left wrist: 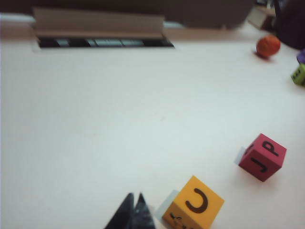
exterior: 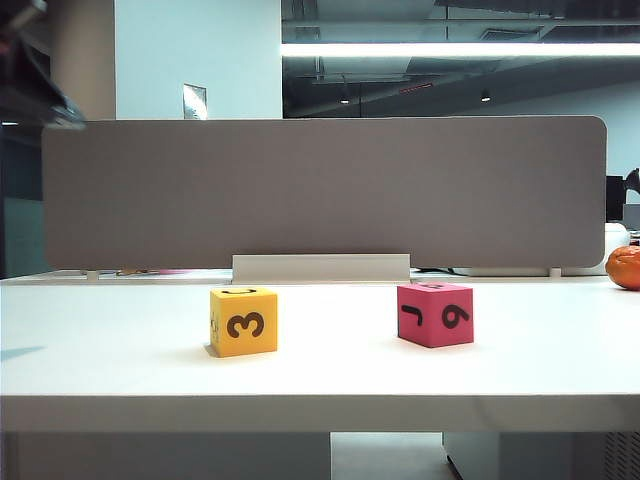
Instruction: Stack one letter block on top of another letter block.
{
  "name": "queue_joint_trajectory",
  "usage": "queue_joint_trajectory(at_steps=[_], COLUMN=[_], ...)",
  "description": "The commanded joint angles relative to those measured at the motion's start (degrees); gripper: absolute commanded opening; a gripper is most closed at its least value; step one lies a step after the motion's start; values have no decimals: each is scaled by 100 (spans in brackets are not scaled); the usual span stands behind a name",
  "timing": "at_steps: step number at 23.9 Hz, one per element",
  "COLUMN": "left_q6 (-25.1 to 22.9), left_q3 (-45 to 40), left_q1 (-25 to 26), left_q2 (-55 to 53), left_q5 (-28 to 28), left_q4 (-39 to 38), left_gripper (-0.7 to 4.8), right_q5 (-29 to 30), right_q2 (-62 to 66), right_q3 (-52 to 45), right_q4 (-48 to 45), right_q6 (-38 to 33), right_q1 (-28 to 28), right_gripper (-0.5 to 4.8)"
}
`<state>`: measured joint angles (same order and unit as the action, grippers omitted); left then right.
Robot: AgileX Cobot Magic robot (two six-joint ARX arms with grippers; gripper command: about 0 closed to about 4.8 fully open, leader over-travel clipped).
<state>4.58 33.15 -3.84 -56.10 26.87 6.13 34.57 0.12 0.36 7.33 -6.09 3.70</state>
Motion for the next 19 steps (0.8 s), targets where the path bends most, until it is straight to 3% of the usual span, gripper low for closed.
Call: queue_joint_trajectory(at_steps=[1,5,6,7,9,12,13,14,15,16,19], left_q6=[-254,-896,-951,-1062,-1062,-1064,-1064,-1064,-1207,-1322,-1635], left_q3=[352,765,826,946,1128,1349,1480,1569,1727,1786,1834], left_q1=[-334,-758,-815,-907,-1025,-1178,-1244,-1285,-1373,-1403,-1521], left_q2=[-695,-1624,-1755,-2035,-2422,-2835,-3010,-3108,-3252,-3309,-3403], left_q5=[35,31,31,33,15,26,42,85,160,160,142], left_q4=[39,44,39,37,35,35,-17,-92,-280,-363,-490], left_gripper=[-4,17,48,133,201,220,253,301,410,447,471], right_q5=[9,11,11,11,11,11,11,11,9,11,13], right_q2=[-2,-2,-2,-4,-2,-2,-2,-2,-2,-2,-2], right_q3=[-31,-31,-31,-31,-31,-31,-31,-31,-31,-31,-31], right_q4=[-57,-55,-55,-57,-55,-55,-55,-52,-52,-52,-52], right_q6=[-9,-9,-9,-9,-9,-9,-9,-9,-9,-9,-9], right_q1=[-4,-7,-7,-4,-9,-7,-9,-9,-7,-7,-11], right_gripper=[-5,-5,-5,-5,-5,-5,-5,-5,-5,-5,-5])
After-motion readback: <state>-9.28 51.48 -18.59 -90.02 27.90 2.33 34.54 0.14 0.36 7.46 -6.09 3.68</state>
